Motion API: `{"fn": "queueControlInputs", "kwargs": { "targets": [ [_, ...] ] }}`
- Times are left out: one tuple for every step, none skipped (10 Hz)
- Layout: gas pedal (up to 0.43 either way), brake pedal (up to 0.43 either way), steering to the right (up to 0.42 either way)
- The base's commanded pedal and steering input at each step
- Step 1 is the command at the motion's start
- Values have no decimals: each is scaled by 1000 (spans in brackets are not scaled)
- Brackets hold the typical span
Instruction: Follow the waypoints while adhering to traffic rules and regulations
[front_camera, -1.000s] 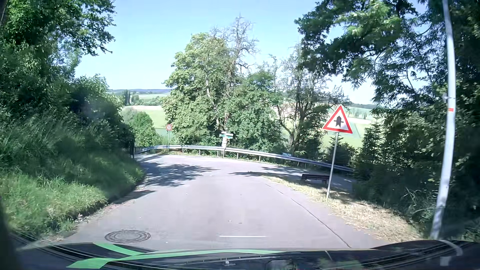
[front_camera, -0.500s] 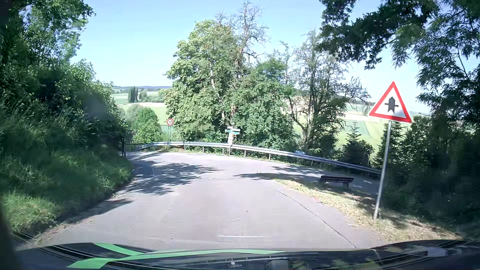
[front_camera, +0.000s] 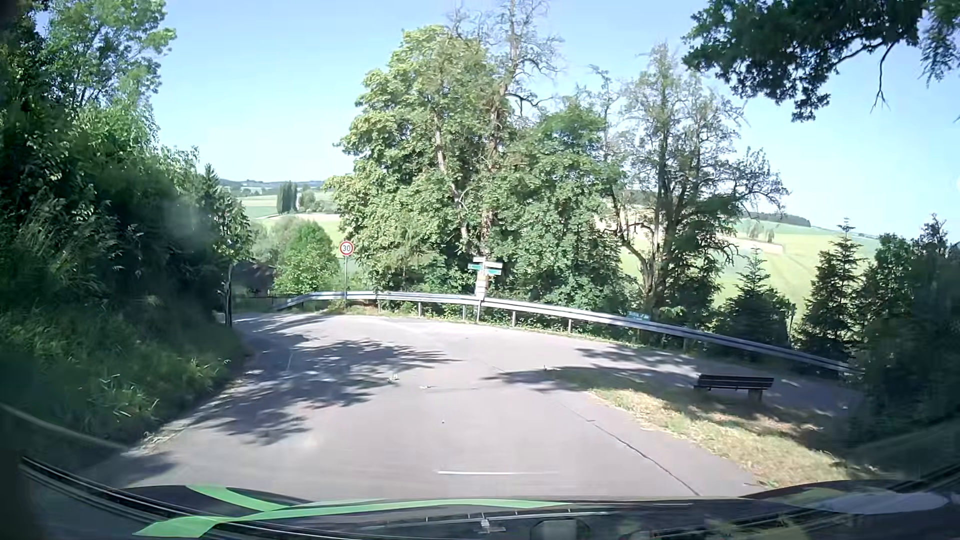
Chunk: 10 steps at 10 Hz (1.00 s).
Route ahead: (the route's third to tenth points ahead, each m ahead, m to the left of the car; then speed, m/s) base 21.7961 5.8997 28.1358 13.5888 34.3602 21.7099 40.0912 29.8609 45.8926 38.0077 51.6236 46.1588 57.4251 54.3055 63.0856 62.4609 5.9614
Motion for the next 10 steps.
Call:
{"fn": "queueControlInputs", "kwargs": {
  "targets": [
    [0,159,-82],
    [0,159,-82],
    [0,159,-85],
    [0,159,-87],
    [0,159,-90],
    [0,159,-94],
    [0,159,-95],
    [0,159,-98],
    [0,159,-102],
    [0,159,-106]
  ]
}}
